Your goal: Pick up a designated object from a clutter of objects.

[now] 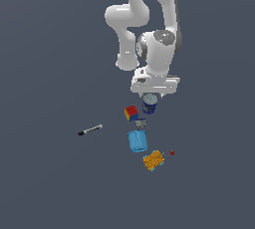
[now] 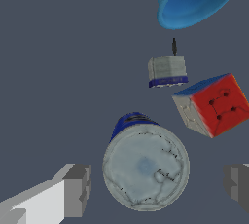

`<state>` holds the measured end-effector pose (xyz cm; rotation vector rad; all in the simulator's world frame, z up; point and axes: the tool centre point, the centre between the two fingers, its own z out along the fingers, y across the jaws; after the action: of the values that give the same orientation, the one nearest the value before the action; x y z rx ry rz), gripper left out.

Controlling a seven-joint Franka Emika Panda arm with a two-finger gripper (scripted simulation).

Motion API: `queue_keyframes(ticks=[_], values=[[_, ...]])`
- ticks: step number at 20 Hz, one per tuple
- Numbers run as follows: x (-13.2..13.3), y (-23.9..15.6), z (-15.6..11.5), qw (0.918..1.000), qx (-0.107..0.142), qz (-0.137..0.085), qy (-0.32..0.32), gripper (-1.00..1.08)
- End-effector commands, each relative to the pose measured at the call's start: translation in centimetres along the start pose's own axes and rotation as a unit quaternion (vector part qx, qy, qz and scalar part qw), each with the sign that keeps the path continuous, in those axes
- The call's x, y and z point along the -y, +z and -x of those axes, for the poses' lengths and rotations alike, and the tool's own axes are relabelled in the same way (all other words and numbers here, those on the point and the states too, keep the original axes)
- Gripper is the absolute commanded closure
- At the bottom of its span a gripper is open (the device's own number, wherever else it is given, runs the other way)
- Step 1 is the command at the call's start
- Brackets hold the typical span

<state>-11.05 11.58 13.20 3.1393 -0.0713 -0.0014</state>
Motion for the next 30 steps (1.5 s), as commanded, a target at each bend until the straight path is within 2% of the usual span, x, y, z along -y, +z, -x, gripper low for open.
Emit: queue_keyframes(ticks=[1,11,23,30], values=[[0.1,0.5,0.6,1.0000,0.000,-0.001,0.002,-0.92],[0.2,1.3,0.9,1.0000,0.000,-0.001,0.003,-0.92],[0.2,5.6,1.0,1.0000,0.000,-0.001,0.003,-0.92],[0.2,5.8,0.9,1.0000,0.000,-0.001,0.003,-0.92]])
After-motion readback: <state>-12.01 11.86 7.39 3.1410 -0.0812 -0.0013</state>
